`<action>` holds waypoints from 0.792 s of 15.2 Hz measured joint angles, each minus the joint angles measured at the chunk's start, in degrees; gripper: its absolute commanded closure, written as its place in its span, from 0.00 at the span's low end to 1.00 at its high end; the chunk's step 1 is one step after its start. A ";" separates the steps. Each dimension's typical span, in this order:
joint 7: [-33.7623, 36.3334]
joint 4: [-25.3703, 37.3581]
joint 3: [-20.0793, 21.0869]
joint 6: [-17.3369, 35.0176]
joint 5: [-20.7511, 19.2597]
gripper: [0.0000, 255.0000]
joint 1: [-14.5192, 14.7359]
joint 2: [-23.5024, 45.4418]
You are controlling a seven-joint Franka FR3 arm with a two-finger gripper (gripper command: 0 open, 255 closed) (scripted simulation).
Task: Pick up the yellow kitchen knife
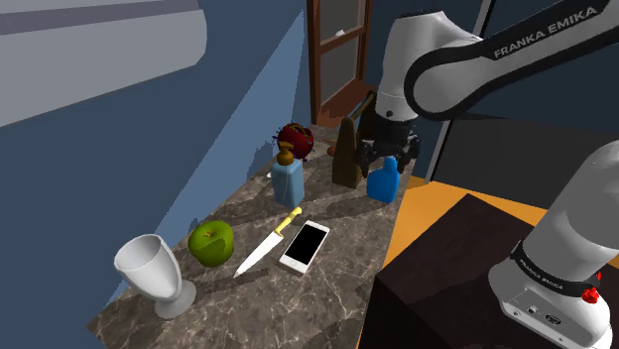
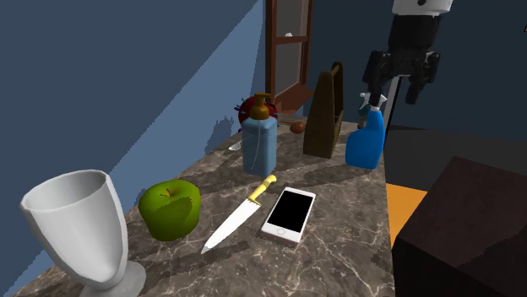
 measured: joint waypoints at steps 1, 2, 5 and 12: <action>1.64 0.17 0.95 1.76 0.15 0.00 -0.23 1.56; 3.57 0.51 2.25 4.18 0.11 0.00 -0.60 4.01; 10.52 3.26 6.53 10.48 -1.35 0.00 -2.01 11.89; 31.63 10.65 12.77 21.54 -14.88 0.00 -5.56 29.76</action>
